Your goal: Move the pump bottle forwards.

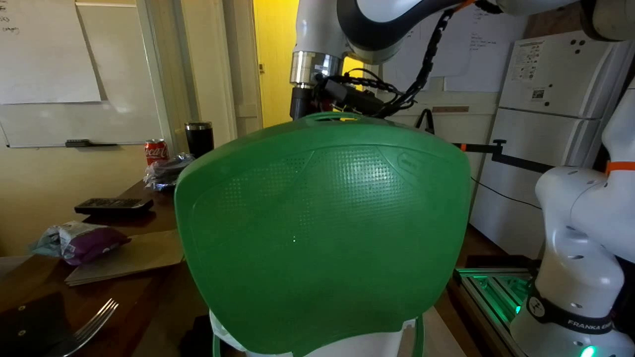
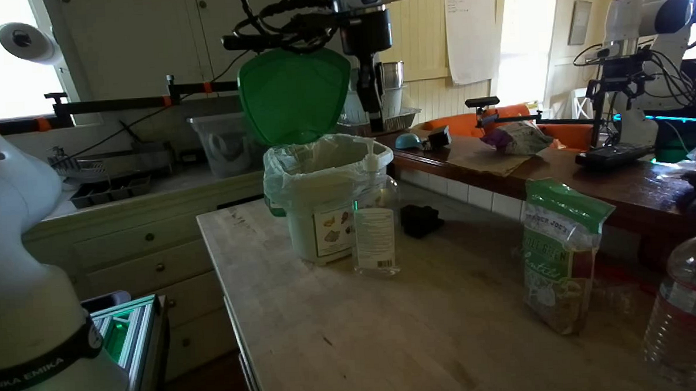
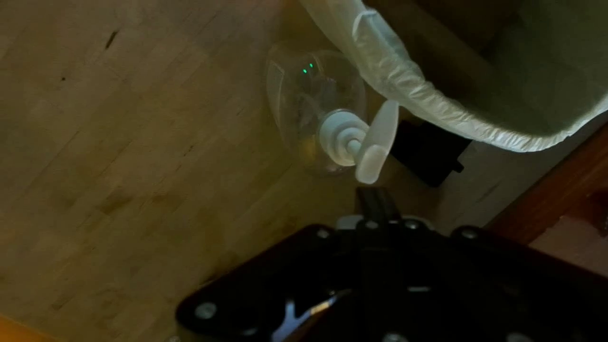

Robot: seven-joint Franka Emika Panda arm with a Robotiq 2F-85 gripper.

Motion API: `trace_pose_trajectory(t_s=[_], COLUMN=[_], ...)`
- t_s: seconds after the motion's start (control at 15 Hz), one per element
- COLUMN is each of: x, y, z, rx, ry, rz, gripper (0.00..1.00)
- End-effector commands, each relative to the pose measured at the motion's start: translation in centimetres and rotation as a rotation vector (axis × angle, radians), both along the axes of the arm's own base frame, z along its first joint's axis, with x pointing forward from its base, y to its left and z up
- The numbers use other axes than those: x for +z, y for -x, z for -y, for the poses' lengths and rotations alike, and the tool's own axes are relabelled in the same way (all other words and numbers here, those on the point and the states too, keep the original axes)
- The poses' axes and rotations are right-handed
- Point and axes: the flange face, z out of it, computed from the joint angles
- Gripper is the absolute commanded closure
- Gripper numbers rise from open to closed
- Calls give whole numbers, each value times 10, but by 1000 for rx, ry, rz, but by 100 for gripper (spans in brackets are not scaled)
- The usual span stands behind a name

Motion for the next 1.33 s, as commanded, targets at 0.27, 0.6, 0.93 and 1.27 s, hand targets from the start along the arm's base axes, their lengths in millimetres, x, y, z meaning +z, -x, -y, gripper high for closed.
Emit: trace_pose_trajectory(t_s=[0.27, 0.6, 0.93, 1.27], x=[-6, -12, -19, -16], y=[17, 17, 17, 16], z=[-10, -17, -20, -18], rx=[25, 35, 41, 38], ry=[8, 7, 9, 15], rz=[-62, -91, -116, -102], gripper=[100, 100, 100, 100])
